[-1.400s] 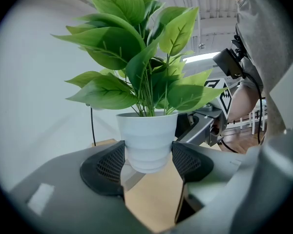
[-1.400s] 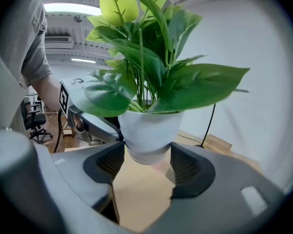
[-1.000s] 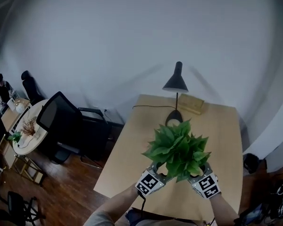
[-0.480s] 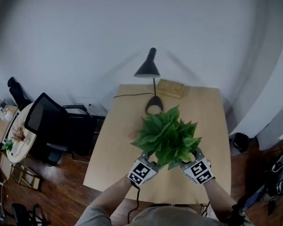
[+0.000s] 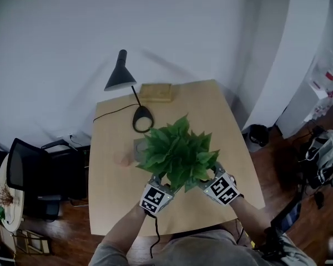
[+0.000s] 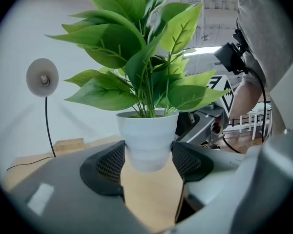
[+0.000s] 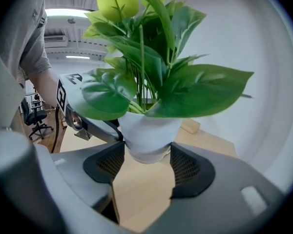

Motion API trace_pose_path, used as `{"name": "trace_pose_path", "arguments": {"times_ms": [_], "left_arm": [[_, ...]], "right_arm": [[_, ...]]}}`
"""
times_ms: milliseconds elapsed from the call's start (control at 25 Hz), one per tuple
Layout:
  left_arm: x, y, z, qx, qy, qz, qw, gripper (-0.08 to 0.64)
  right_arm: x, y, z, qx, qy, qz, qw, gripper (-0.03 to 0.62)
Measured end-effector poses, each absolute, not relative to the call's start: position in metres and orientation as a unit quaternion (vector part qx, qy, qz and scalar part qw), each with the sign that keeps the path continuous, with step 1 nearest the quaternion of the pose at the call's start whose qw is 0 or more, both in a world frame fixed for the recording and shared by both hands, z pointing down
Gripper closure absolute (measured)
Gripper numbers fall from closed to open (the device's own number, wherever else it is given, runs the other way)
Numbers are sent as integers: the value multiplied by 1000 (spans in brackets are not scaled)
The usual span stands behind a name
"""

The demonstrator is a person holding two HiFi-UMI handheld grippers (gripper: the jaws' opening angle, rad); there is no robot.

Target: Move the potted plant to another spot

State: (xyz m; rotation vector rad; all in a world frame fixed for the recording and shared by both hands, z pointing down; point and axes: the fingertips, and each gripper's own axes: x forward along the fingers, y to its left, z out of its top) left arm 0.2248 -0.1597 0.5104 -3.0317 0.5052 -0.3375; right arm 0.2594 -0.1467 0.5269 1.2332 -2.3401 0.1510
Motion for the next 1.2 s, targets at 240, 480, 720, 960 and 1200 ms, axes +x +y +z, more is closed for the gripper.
{"name": "trace_pose_path", "arguments": {"times_ms": [240, 480, 720, 960, 1200], "left_arm": [[262, -168, 531, -981, 148, -122, 16, 259], [300, -175, 564, -978, 154, -138, -5, 259], [330, -187, 609, -974, 157, -159, -25, 259], [346, -193, 645, -971, 162, -176, -25, 258], [354, -196, 674, -965, 175, -194, -13, 258]], "right_arm": [[297, -154, 547, 463, -847, 69, 253, 302], [335, -162, 580, 452, -847, 84, 268, 302], [363, -174, 625, 441, -847, 105, 276, 302], [380, -180, 661, 435, -847, 114, 282, 302], [389, -184, 686, 437, -845, 115, 286, 302]]}}
